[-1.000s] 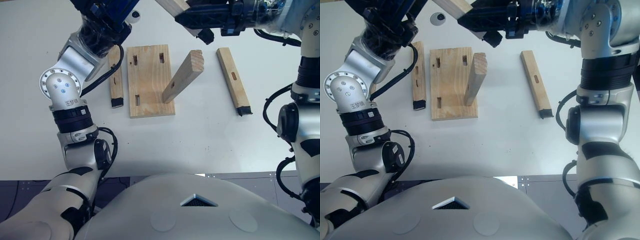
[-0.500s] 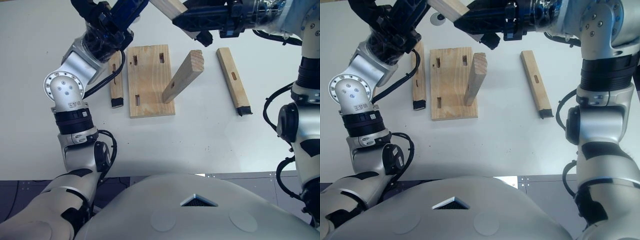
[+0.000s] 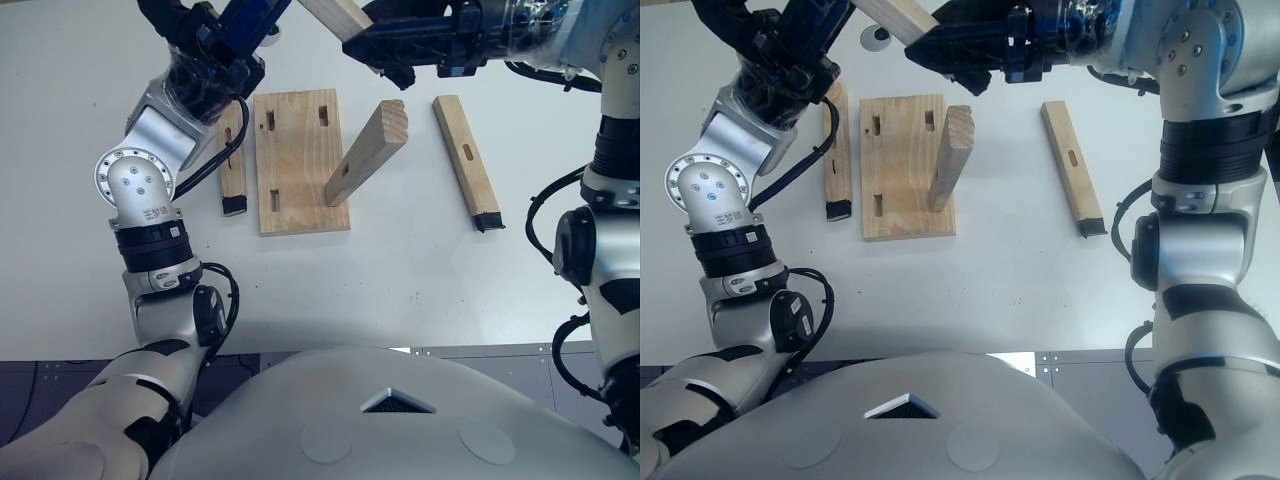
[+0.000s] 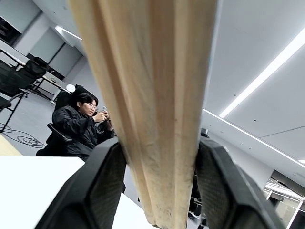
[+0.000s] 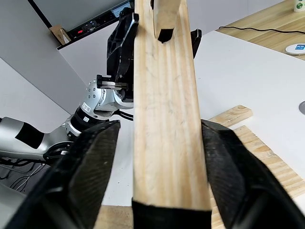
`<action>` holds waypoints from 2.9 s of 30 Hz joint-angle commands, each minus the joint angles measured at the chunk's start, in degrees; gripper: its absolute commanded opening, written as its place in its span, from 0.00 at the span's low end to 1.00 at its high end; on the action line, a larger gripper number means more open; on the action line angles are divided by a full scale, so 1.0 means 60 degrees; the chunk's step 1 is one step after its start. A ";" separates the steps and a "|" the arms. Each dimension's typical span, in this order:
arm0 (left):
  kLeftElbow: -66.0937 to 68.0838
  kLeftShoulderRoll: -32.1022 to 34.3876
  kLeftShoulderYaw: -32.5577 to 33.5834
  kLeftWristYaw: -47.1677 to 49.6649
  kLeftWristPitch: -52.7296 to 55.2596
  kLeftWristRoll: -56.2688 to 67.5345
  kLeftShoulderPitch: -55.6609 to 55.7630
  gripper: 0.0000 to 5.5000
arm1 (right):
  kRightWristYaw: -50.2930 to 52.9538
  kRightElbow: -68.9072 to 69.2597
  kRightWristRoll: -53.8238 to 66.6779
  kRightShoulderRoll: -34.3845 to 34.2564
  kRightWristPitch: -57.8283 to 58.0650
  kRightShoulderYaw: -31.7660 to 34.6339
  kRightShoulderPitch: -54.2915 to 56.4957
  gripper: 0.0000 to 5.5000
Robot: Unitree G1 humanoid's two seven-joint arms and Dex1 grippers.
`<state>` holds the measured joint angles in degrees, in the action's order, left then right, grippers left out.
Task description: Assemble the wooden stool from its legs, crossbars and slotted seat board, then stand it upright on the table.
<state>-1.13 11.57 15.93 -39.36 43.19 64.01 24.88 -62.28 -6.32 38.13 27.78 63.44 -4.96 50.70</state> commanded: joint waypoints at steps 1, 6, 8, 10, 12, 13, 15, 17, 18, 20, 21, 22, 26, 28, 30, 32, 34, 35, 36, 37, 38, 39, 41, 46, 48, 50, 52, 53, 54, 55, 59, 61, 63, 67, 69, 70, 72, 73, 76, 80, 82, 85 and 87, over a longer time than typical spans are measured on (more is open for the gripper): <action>0.0117 0.0241 0.0268 0.0122 -0.0274 -0.0217 -0.0056 0.38 | 0.0064 -0.0018 -0.0066 0.0098 -0.0148 -0.0002 -0.0003 0.68; 0.0141 0.0682 0.0219 -0.0250 -0.0335 -0.0594 -0.0365 0.38 | 0.0127 -0.0224 -0.0258 0.0203 -0.0489 0.0042 -0.0244 0.80; 0.0181 0.0962 0.0227 -0.0437 -0.0351 -0.0792 -0.0539 0.38 | 0.0150 -0.0306 -0.0379 0.0237 -0.0731 0.0043 -0.0384 0.80; 0.0243 0.1326 0.0249 -0.0694 -0.0360 -0.1003 -0.0744 0.38 | 0.0232 -0.0388 -0.0450 0.0243 -0.0885 0.0184 -0.0528 0.80; 0.0262 0.1609 0.0305 -0.0938 -0.0289 -0.1070 -0.0912 0.38 | 0.0321 -0.0454 -0.0485 0.0258 -0.0993 0.0321 -0.0648 0.80; 0.0274 0.1757 0.0314 -0.1051 -0.0284 -0.1130 -0.1018 0.38 | 0.0373 -0.0517 -0.0497 0.0266 -0.1053 0.0408 -0.0704 0.80; 0.0293 0.1972 0.0306 -0.1259 -0.0298 -0.1231 -0.1234 0.38 | 0.0479 -0.0656 -0.0543 0.0261 -0.1152 0.0563 -0.0776 0.80; 0.0183 0.2204 0.0262 -0.1531 -0.0361 -0.1410 -0.1626 0.38 | 0.0541 -0.0802 -0.0607 0.0289 -0.1256 0.0649 -0.0856 0.80; 0.0120 0.2298 0.0247 -0.1639 -0.0384 -0.1482 -0.1814 0.38 | 0.0550 -0.0856 -0.0629 0.0305 -0.1302 0.0654 -0.0891 0.80; -0.0009 0.2461 0.0188 -0.1876 -0.0461 -0.1650 -0.2163 0.38 | 0.0553 -0.0964 -0.0692 0.0319 -0.1393 0.0647 -0.0954 0.80; -0.0066 0.2514 0.0163 -0.1978 -0.0487 -0.1722 -0.2299 0.38 | 0.0546 -0.1020 -0.0740 0.0309 -0.1437 0.0649 -0.0967 0.80; -0.0125 0.2563 0.0134 -0.2077 -0.0519 -0.1800 -0.2428 0.38 | 0.0542 -0.1064 -0.0785 0.0295 -0.1481 0.0647 -0.0976 0.80; -0.0319 0.2763 -0.0006 -0.2418 -0.0605 -0.2098 -0.2844 0.38 | 0.0539 -0.1259 -0.0924 0.0254 -0.1635 0.0635 -0.0995 0.80; -0.0308 0.2961 0.0006 -0.2637 -0.0595 -0.2174 -0.3031 0.38 | 0.0514 -0.1290 -0.0969 0.0249 -0.1687 0.0622 -0.1029 0.80; -0.0243 0.3173 0.0063 -0.2844 -0.0603 -0.2270 -0.3192 0.38 | 0.0485 -0.1333 -0.1020 0.0294 -0.1746 0.0602 -0.1077 0.80; -0.0184 0.3292 0.0105 -0.2934 -0.0600 -0.2311 -0.3266 0.38 | 0.0470 -0.1361 -0.1050 0.0318 -0.1765 0.0608 -0.1104 0.80; -0.0151 0.3349 0.0102 -0.3049 -0.0693 -0.2412 -0.3376 0.38 | 0.0423 -0.1380 -0.1114 0.0313 -0.1767 0.0607 -0.1116 0.80; -0.0138 0.3371 0.0093 -0.3122 -0.0762 -0.2467 -0.3435 0.38 | 0.0406 -0.1382 -0.1139 0.0308 -0.1765 0.0606 -0.1121 0.80; -0.0122 0.3403 0.0089 -0.3208 -0.0857 -0.2537 -0.3497 0.38 | 0.0397 -0.1381 -0.1161 0.0304 -0.1771 0.0604 -0.1126 0.80; -0.0091 0.3433 0.0088 -0.3258 -0.0955 -0.2626 -0.3541 0.38 | 0.0397 -0.1373 -0.1182 0.0307 -0.1788 0.0597 -0.1133 0.80; -0.0087 0.3455 0.0097 -0.3296 -0.1056 -0.2713 -0.3611 0.38 | 0.0360 -0.1380 -0.1188 0.0320 -0.1795 0.0582 -0.1130 0.80; -0.0076 0.3471 0.0108 -0.3317 -0.1131 -0.2777 -0.3658 0.38 | 0.0326 -0.1383 -0.1200 0.0332 -0.1798 0.0574 -0.1129 0.80; 0.0005 0.3527 0.0102 -0.3438 -0.1365 -0.2964 -0.3778 0.38 | 0.0266 -0.1433 -0.1254 0.0377 -0.1826 0.0540 -0.1122 0.80; 0.0113 0.3605 -0.0048 -0.3679 -0.1837 -0.3403 -0.3939 0.38 | 0.0153 -0.1549 -0.1391 0.0390 -0.1925 0.0456 -0.1080 0.80; 0.0144 0.3593 -0.0082 -0.3731 -0.1967 -0.3521 -0.3927 0.38 | 0.0147 -0.1613 -0.1450 0.0387 -0.1999 0.0418 -0.1063 0.80; 0.0148 0.3590 -0.0121 -0.3804 -0.2063 -0.3616 -0.3907 0.38 | 0.0127 -0.1650 -0.1468 0.0399 -0.2023 0.0400 -0.1049 0.80; 0.0138 0.3584 -0.0129 -0.3826 -0.2130 -0.3667 -0.3917 0.38 | 0.0083 -0.1702 -0.1483 0.0404 -0.2040 0.0376 -0.1013 0.80; 0.0148 0.3592 -0.0118 -0.3832 -0.2151 -0.3673 -0.3915 0.38 | 0.0071 -0.1713 -0.1488 0.0407 -0.2045 0.0368 -0.1005 0.80; 0.0156 0.3603 -0.0093 -0.3839 -0.2148 -0.3667 -0.3900 0.38 | 0.0059 -0.1737 -0.1495 0.0412 -0.2054 0.0360 -0.0992 0.80; 0.0137 0.3624 -0.0057 -0.3844 -0.2115 -0.3642 -0.3887 0.38 | 0.0055 -0.1744 -0.1500 0.0417 -0.2058 0.0357 -0.0993 0.80; -0.0048 0.3699 0.0034 -0.3872 -0.2000 -0.3542 -0.3929 0.38 | 0.0039 -0.1745 -0.1530 0.0409 -0.2069 0.0363 -0.1022 0.80; -0.0092 0.3741 0.0082 -0.3879 -0.1971 -0.3490 -0.3921 0.38 | 0.0062 -0.1734 -0.1540 0.0368 -0.2080 0.0360 -0.1048 0.80; -0.0096 0.3794 0.0104 -0.3893 -0.1960 -0.3470 -0.3915 0.38 | 0.0071 -0.1724 -0.1548 0.0346 -0.2083 0.0348 -0.1059 0.80; -0.0054 0.3816 0.0058 -0.3909 -0.2017 -0.3535 -0.3937 0.38 | 0.0059 -0.1768 -0.1561 0.0329 -0.2098 0.0332 -0.1032 0.80; -0.0006 0.3749 -0.0100 -0.3960 -0.2221 -0.3729 -0.4013 0.38 | 0.0057 -0.1770 -0.1565 0.0321 -0.2104 0.0319 -0.1036 0.80; 0.0029 0.3722 -0.0179 -0.3982 -0.2333 -0.3836 -0.4033 0.38 | 0.0068 -0.1765 -0.1575 0.0319 -0.2107 0.0309 -0.1046 0.80; 0.0107 0.3709 -0.0290 -0.4008 -0.2498 -0.3978 -0.4042 0.38 | 0.0077 -0.1738 -0.1570 0.0322 -0.2093 0.0301 -0.1062 0.80; 0.0141 0.3724 -0.0331 -0.4031 -0.2554 -0.4030 -0.4051 0.38 | 0.0076 -0.1725 -0.1564 0.0325 -0.2084 0.0300 -0.1066 0.80; 0.0248 0.3844 -0.0434 -0.4171 -0.2742 -0.4201 -0.4097 0.38 | 0.0082 -0.1728 -0.1559 0.0334 -0.2077 0.0308 -0.1071 0.80; 0.0341 0.4069 -0.0595 -0.4424 -0.2879 -0.4373 -0.4086 0.38 | 0.0102 -0.1709 -0.1555 0.0343 -0.2071 0.0323 -0.1122 0.80; 0.0414 0.4231 -0.0706 -0.4591 -0.2890 -0.4424 -0.4036 0.38 | 0.0135 -0.1688 -0.1551 0.0318 -0.2064 0.0327 -0.1134 0.80; 0.0567 0.4480 -0.0842 -0.4802 -0.2908 -0.4522 -0.3852 0.38 | 0.0147 -0.1611 -0.1509 0.0253 -0.2035 0.0308 -0.1154 0.80; 0.0701 0.4584 -0.0800 -0.4847 -0.2861 -0.4457 -0.3630 0.38 | 0.0158 -0.1563 -0.1495 0.0221 -0.2029 0.0294 -0.1176 0.80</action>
<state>1.55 37.89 12.19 -68.71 24.88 39.32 2.71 -61.81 -16.42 29.30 29.72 51.43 -2.80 43.87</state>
